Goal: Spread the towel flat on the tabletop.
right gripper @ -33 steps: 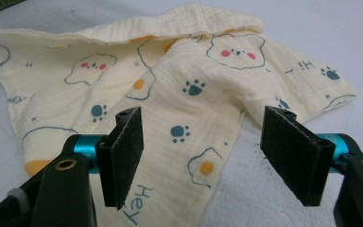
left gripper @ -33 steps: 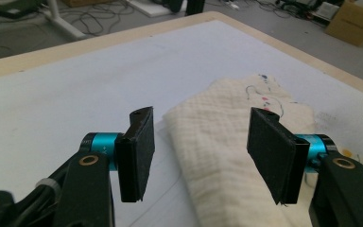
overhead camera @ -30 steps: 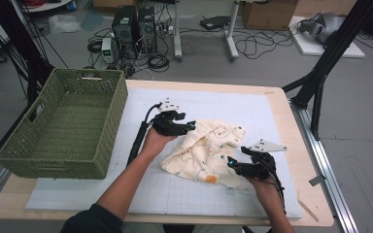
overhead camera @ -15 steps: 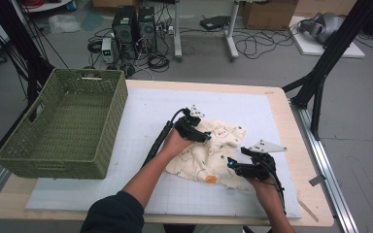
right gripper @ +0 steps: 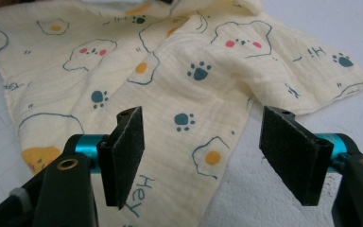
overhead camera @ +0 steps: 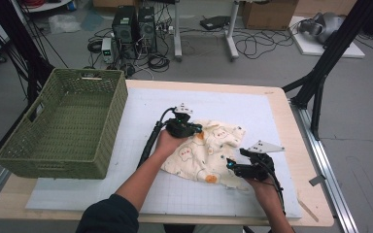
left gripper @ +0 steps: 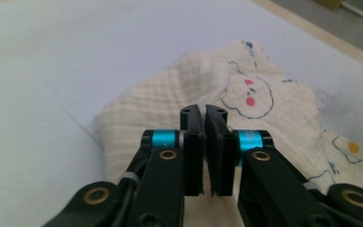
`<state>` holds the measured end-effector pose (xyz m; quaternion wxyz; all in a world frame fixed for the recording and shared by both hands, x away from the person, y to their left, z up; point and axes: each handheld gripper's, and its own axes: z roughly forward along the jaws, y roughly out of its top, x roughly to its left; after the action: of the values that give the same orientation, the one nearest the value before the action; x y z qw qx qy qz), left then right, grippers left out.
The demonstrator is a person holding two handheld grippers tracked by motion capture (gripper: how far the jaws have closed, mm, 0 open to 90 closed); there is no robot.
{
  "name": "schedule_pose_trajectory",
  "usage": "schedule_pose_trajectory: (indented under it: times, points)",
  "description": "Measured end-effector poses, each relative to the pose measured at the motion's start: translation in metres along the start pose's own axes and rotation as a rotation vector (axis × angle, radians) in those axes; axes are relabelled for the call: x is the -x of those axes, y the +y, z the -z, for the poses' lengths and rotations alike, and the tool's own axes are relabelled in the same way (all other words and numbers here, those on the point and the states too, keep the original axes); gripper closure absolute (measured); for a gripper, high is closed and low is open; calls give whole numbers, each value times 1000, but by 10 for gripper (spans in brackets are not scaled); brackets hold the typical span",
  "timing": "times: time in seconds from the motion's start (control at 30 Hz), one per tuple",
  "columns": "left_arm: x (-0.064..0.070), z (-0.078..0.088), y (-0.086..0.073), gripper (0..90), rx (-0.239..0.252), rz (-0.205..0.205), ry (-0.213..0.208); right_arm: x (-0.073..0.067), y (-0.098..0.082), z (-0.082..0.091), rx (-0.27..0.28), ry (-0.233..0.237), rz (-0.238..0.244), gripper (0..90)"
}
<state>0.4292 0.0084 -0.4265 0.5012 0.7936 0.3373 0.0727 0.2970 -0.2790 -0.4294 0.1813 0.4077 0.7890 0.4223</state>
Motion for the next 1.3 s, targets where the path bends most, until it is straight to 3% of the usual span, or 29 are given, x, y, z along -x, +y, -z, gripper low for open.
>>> schedule_pose_trajectory:
  times: [0.17, 0.3, 0.53, 0.73, 0.8, 0.83, 0.97, 1.07, 1.2, 1.3]
  points:
    - [-18, 28, -5, 874, 76, 68, 46, 1, -1, -2, -2, -1, -13, 313]
    - [-30, 49, -9, 877, 111, 120, 121, -1, -1, -5, -9, 2, -7, 313]
    - [-49, 72, -29, 876, 111, 174, 243, -9, 1, -14, -32, -1, 3, 340]
    - [-57, 84, -41, 877, 115, 211, 300, -15, 1, -25, -87, 4, 20, 517]
    - [-60, 86, -46, 876, 97, 226, 313, -17, 0, -30, -137, 14, 26, 595]
    - [-61, 86, -47, 876, 93, 233, 314, -18, 0, -30, -133, 1, 38, 658]
    - [-64, 87, -54, 874, 73, 266, 332, -15, 1, -26, -165, 23, 4, 802]
    - [-65, 87, -55, 851, 59, 261, 346, -16, 1, -20, -201, 32, 20, 882]
    - [-63, 89, -52, 611, 91, 236, 366, -17, -2, -9, -246, 45, 49, 889]
    - [-59, 92, -46, 564, 128, 174, 345, -17, -4, -2, -263, 55, 62, 888]
